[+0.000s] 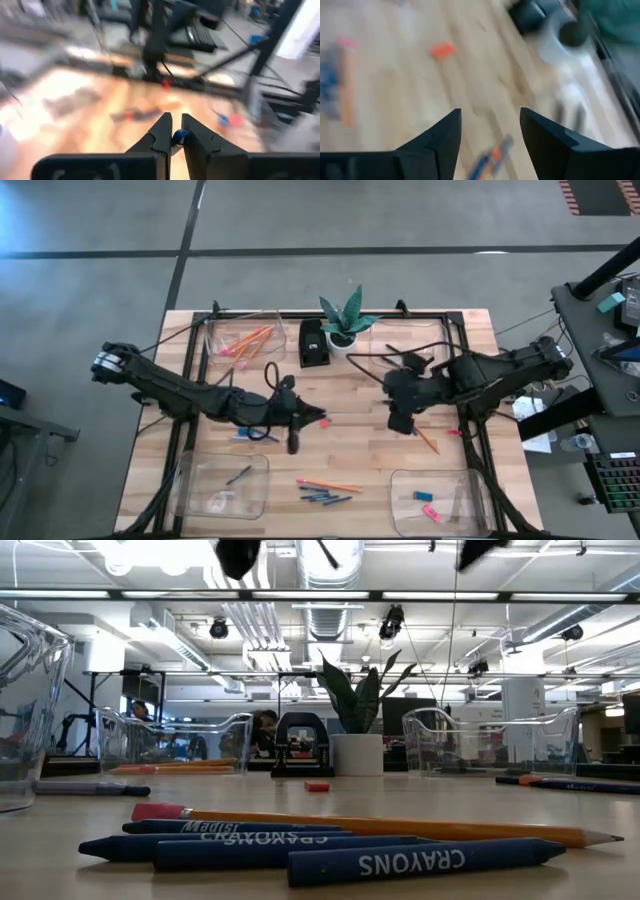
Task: Sort crayons/erasers/pens/pencils in bins
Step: Put the blue crayon into the bottom left transparent bin
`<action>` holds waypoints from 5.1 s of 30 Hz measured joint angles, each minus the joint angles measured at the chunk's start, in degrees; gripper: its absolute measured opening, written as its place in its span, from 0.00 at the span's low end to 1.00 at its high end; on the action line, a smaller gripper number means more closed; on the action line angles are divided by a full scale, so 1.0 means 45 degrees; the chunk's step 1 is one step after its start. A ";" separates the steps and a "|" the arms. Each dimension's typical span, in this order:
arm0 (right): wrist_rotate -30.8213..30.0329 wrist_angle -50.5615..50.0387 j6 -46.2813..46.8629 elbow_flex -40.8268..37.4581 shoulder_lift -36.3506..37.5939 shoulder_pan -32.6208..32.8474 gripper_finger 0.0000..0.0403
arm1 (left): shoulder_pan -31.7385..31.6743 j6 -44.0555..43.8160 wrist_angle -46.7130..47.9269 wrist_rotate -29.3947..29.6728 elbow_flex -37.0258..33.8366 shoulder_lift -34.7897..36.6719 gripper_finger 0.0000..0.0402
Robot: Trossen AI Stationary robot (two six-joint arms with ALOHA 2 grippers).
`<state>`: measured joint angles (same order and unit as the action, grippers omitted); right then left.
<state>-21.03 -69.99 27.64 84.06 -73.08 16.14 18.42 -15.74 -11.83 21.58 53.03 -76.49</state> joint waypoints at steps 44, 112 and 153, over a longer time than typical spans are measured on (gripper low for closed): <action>-0.1343 0.3927 0.8004 -0.8994 -0.0034 -0.0203 0.38 | 0.6371 -1.9047 1.2845 -0.4938 0.0085 -0.1170 0.06; -0.1405 0.8220 0.6073 -1.0360 -0.0039 -0.0179 0.03 | 0.5886 -1.0866 0.8936 0.6024 0.0881 0.0012 0.19; -0.0010 1.0928 -0.5545 -0.3830 -0.0024 0.0108 0.03 | 0.2274 0.4009 -0.4141 0.6524 0.0410 -0.2955 0.19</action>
<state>-21.07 -20.82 2.69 66.82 -73.19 16.62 28.65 2.30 -30.46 50.94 54.87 -89.79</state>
